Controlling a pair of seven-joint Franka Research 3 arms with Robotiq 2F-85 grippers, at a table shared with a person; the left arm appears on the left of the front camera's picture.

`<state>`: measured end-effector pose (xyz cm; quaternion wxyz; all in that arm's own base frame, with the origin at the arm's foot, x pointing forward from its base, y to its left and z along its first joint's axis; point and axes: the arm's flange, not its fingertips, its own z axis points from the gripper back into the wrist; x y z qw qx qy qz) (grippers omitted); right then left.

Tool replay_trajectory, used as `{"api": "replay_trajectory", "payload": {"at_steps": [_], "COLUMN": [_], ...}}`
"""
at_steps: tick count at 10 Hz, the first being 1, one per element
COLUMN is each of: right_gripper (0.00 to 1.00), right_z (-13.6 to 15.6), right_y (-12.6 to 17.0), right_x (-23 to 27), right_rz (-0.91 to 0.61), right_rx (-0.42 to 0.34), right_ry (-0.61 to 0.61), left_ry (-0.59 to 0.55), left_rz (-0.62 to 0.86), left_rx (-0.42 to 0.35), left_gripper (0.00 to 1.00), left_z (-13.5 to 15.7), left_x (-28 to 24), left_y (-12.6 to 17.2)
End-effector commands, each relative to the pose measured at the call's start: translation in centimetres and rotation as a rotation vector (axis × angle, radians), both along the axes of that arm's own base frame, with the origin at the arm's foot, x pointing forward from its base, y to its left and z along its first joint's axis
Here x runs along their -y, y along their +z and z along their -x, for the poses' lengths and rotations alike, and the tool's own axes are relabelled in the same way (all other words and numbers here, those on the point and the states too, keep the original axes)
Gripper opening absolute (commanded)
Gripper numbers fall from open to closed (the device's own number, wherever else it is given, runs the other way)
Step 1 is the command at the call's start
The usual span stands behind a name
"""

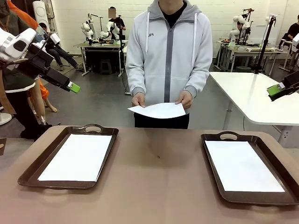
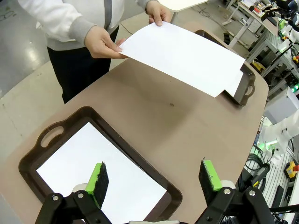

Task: Sort the A4 documents.
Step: Receive the A4 Paper.

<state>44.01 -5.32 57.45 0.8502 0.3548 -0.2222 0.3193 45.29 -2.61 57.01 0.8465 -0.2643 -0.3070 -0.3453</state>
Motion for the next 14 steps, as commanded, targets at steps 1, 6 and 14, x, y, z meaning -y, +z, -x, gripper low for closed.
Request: {"api": "replay_trajectory", "payload": {"at_steps": [1, 6, 14], "right_gripper": [1.0, 1.0, 1.0], "right_z": [-0.06, -0.06, -0.06], "right_y": [-0.05, -0.05, -0.05], "right_x": [-0.1, -0.1, -0.1], "right_rz": [-0.005, -0.005, -0.005], "right_rx": [0.001, 0.001, 0.001], "right_ry": [0.004, 0.004, 0.004], "left_ry": [-0.016, -0.016, -0.016], "left_rz": [-0.013, -0.013, -0.013], "left_rx": [0.008, 0.008, 0.008], "left_gripper": [1.0, 1.0, 1.0], "left_z": [0.04, 0.04, 0.04], "left_x": [-0.05, -0.05, -0.05], "left_y": [0.02, 0.02, 0.02]}}
